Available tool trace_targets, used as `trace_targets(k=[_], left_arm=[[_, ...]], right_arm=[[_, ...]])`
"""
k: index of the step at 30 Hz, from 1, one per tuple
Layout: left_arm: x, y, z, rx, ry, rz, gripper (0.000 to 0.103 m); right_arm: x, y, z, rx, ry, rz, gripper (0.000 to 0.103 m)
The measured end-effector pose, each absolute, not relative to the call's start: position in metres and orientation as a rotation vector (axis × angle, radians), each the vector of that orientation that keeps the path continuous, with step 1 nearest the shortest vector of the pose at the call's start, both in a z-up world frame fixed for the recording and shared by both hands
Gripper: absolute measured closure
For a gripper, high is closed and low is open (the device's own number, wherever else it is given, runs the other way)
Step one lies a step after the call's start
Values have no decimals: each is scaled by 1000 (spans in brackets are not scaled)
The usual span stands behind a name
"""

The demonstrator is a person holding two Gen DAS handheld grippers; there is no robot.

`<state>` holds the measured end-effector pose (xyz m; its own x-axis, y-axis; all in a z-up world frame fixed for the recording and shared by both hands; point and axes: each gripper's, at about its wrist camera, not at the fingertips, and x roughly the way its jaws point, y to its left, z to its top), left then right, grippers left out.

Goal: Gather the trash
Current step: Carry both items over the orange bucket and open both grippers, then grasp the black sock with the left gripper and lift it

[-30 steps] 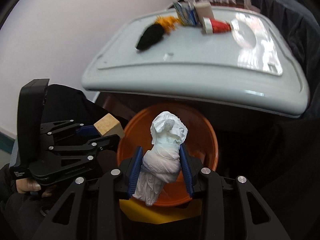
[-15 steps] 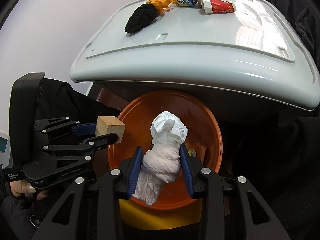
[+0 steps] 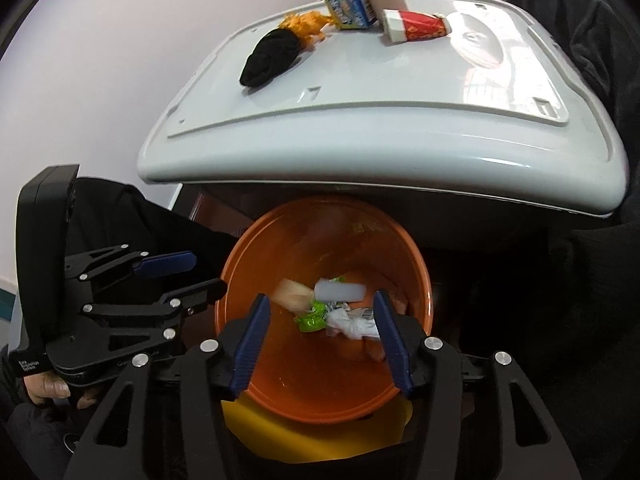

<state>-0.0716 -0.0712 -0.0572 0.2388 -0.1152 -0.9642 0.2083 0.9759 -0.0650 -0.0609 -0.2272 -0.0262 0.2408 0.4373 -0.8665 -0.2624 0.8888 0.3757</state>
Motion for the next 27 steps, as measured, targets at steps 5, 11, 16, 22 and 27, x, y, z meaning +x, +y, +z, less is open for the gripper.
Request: trace_targets(k=[5, 11, 16, 22, 27], left_arm=[[-72, -70, -56, 75, 1310, -213, 45], [-56, -57, -32, 45, 1218, -204, 37], [-10, -44, -8, 5, 1109, -167, 35], [67, -44, -5, 35, 1071, -147, 30], [119, -40, -22, 78, 1090, -125, 30]], right_arm=[[-60, -234, -24, 192, 1229, 469, 46], [-51, -243, -9, 185, 1176, 457, 39], [-32, -256, 2, 205, 1131, 426, 38], [-16, -272, 7, 245, 1082, 391, 34], [-10, -279, -3, 284, 1098, 386, 31]])
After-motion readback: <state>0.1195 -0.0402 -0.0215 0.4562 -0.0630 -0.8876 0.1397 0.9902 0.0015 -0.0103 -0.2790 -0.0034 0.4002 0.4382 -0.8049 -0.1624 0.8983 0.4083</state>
